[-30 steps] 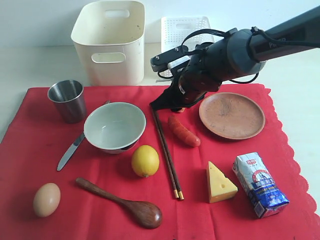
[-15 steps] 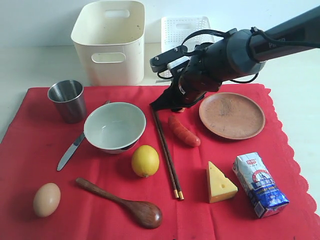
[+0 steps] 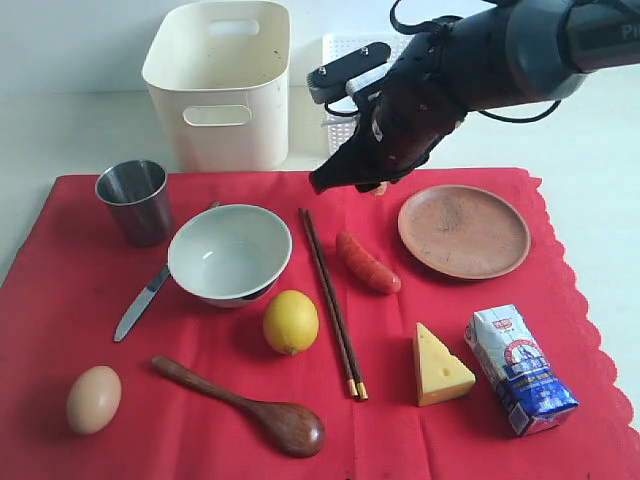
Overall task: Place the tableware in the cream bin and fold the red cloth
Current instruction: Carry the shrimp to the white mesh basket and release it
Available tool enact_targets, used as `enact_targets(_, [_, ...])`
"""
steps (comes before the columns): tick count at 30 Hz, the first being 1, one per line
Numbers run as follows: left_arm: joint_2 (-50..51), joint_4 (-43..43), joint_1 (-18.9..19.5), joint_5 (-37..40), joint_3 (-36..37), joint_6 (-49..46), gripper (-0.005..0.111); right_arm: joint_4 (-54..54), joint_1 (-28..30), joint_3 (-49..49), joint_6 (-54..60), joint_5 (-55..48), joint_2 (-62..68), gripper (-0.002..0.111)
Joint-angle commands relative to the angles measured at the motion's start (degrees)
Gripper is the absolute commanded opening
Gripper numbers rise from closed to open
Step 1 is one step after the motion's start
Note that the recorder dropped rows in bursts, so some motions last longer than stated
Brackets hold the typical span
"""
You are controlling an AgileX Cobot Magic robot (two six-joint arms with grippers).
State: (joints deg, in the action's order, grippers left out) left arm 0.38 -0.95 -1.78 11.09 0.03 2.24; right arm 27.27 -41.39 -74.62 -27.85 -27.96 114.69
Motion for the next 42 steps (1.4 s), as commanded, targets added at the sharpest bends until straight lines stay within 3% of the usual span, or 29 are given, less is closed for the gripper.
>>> enact_targets(1, [-0.4,0.4,0.2,0.0,0.0,0.0,0.004,-0.9,0.1,-0.1,1.3,-1.9,-2.4,0.000])
enact_targets(23, [-0.4,0.4,0.2,0.0,0.0,0.0,0.004,-1.7,0.1,-0.1,3.9,-4.9,-7.7,0.000])
enact_targets(31, [-0.4,0.4,0.2,0.0,0.0,0.0,0.004,3.5,0.6,-4.3,3.9,0.2,-8.7,0.000])
enact_targets(37, [-0.4,0.4,0.2,0.0,0.0,0.0,0.004,3.7,8.8,-8.9,-1.1,12.9,-3.3,0.000])
enact_targets(42, [-0.4,0.4,0.2,0.0,0.0,0.0,0.004,3.1,11.6,-12.9,-2.3,20.0,6.0,0.000])
